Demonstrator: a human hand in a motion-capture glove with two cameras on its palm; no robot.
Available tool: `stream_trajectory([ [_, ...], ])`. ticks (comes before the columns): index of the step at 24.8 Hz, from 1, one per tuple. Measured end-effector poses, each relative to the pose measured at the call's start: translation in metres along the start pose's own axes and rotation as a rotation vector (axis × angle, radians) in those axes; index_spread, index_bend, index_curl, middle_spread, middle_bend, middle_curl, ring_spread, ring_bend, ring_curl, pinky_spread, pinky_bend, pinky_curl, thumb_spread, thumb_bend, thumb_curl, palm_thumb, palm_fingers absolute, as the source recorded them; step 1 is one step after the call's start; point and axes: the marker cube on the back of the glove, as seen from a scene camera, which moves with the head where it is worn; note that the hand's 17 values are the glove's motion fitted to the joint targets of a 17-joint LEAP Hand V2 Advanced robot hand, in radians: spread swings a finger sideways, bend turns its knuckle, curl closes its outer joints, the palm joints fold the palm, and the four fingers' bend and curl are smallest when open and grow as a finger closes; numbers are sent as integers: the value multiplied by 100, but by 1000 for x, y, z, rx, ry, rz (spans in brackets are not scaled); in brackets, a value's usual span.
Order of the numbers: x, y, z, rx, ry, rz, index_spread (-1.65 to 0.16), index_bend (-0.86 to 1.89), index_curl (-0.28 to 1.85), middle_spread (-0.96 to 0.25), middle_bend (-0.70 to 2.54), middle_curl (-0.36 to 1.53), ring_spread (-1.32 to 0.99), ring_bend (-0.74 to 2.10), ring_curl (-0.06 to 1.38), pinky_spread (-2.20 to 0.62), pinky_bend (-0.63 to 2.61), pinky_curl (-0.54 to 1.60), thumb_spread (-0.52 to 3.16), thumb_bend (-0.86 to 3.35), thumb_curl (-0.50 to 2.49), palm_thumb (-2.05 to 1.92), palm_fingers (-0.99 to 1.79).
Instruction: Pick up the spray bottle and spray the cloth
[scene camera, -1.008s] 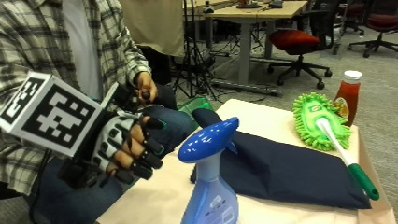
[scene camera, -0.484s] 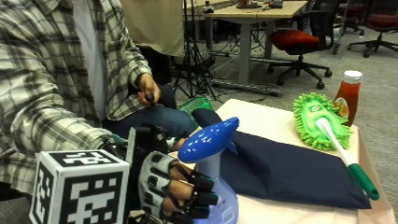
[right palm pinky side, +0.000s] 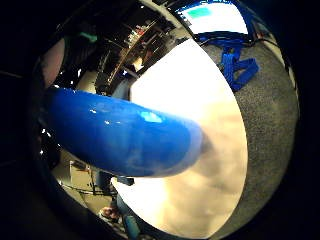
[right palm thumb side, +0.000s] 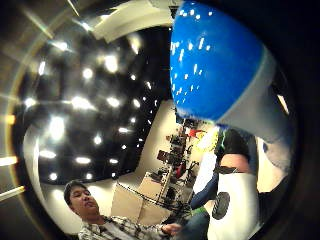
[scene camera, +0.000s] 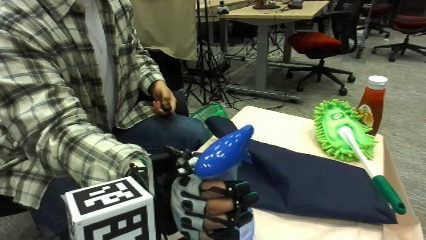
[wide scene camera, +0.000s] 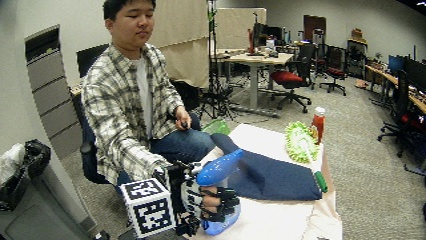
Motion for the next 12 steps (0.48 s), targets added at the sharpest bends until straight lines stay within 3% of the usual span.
stream_trajectory([
  [12, 15, -36, 11, 349, 60, -29, -27, 22, 41, -13, 47, 46, -17, 52, 40, -3, 32, 35, 52, 1, 62, 105, 138],
])
